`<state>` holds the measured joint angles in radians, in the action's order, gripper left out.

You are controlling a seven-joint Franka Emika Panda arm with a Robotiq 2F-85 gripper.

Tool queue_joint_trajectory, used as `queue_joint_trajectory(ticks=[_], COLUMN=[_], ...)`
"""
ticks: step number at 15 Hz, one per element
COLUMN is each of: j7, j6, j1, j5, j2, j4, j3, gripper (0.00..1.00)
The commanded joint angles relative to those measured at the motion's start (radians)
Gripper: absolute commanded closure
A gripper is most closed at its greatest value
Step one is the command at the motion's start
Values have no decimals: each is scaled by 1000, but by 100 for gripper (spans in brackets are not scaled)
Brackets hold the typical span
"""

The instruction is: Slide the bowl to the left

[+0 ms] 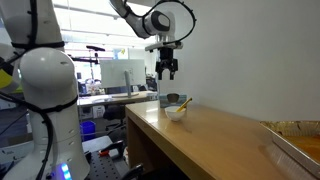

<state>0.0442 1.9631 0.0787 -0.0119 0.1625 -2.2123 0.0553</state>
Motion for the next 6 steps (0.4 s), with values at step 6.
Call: queue_joint_trajectory(ticks=[6], j7=[20], j6=[-11], j1=[-20], j5=[10], j2=[53], j4=[6], j3=[3], gripper=[0])
